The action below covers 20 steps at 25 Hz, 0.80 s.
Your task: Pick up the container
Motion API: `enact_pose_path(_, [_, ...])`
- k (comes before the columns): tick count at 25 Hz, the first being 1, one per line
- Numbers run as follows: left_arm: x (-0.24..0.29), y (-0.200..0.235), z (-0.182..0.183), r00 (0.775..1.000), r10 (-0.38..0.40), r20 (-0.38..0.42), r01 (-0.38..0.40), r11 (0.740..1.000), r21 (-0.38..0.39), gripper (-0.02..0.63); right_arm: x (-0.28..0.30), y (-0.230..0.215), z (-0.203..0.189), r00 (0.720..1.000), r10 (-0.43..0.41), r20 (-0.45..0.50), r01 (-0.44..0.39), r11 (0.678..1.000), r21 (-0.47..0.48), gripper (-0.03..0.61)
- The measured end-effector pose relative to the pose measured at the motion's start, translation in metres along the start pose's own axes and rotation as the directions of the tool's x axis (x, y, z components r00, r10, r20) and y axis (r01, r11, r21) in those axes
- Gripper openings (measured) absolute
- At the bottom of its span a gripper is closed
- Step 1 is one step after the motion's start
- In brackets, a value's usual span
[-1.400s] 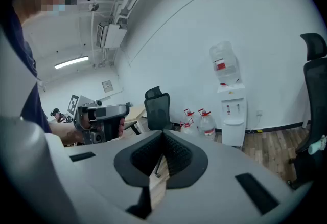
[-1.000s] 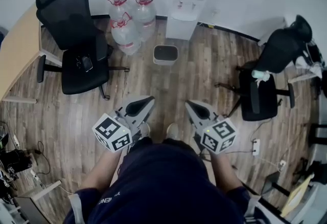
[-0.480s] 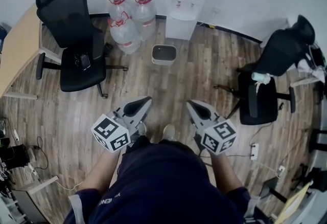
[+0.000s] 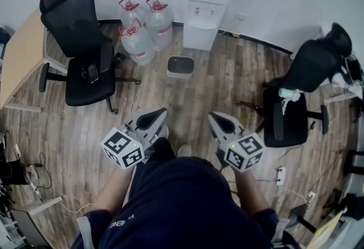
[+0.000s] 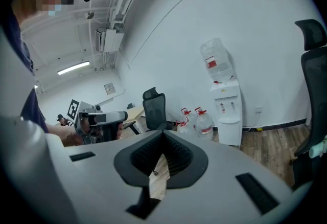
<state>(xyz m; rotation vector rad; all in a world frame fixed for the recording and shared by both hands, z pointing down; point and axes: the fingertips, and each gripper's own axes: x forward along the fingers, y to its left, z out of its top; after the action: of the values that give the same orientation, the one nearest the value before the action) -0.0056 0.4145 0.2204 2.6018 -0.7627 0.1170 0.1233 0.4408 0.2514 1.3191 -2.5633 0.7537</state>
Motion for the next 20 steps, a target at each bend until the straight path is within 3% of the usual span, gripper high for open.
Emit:
enact_pose_path(9, [0.05, 0.072, 0.014, 1.0, -0.019, -0.005, 0.019, 1.0, -0.025, 0.025, 0.057, -0.052, 0.018, 0.999, -0.035, -0.034, 0.035, 0.999, 0.013, 0.015])
enact_pose_path(15, [0.093, 0.167, 0.031, 0.998, -0.047, -0.048, 0.044, 0.996, -0.074, 0.025, 0.147, -0.093, 0.044, 0.994, -0.063, -0.088, 0.067, 0.997, 0.048, 0.015])
enact_pose_path(20, [0.123, 0.261, 0.06, 0.992, -0.077, -0.101, 0.07, 0.995, -0.072, 0.025, 0.242, -0.116, 0.082, 0.988, -0.074, -0.135, 0.081, 0.995, 0.051, 0.015])
